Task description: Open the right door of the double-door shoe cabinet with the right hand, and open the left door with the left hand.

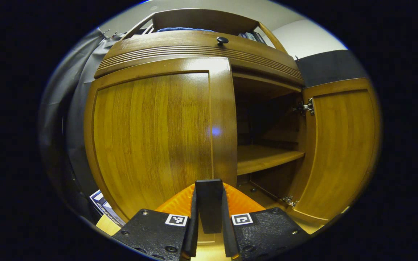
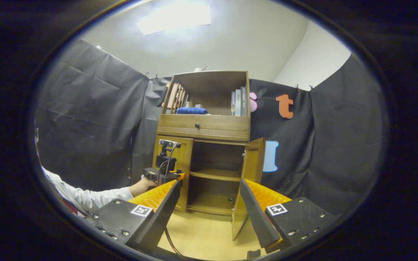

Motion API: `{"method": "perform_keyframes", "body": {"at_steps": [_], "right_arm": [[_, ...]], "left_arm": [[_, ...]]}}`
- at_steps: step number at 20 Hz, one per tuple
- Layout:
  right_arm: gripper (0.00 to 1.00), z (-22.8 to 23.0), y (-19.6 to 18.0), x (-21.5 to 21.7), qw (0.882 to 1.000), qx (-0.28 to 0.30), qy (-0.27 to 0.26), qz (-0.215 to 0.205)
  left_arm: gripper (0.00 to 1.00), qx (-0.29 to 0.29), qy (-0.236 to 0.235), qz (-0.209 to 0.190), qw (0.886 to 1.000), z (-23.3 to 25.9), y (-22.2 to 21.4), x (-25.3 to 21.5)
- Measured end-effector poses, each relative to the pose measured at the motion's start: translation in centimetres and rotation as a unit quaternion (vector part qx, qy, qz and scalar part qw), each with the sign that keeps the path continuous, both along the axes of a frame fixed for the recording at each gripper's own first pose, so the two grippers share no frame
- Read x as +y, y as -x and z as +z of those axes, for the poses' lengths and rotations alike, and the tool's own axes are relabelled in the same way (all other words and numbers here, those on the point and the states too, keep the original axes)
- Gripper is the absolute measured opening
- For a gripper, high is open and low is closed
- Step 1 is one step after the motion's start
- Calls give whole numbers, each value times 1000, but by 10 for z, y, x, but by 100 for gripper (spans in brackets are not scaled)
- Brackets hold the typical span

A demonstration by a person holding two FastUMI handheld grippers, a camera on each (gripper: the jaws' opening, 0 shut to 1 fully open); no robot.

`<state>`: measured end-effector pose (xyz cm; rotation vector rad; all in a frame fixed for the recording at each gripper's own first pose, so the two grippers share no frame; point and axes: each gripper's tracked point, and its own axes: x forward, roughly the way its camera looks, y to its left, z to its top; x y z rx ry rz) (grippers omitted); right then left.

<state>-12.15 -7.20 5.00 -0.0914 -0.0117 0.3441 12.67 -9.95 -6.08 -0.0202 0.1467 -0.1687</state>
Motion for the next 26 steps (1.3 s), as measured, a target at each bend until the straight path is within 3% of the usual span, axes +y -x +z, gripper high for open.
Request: {"method": "perform_keyframes", "body": {"at_steps": [5, 26], "right_arm": [[99, -6, 2, 2, 1000, -1, -4, 3], [98, -18, -7, 17, 999, 1, -17, 30]], "left_arm": [[28, 5, 1, -34, 999, 5, 33, 6], [28, 11, -9, -64, 998, 17, 127, 70]]}}
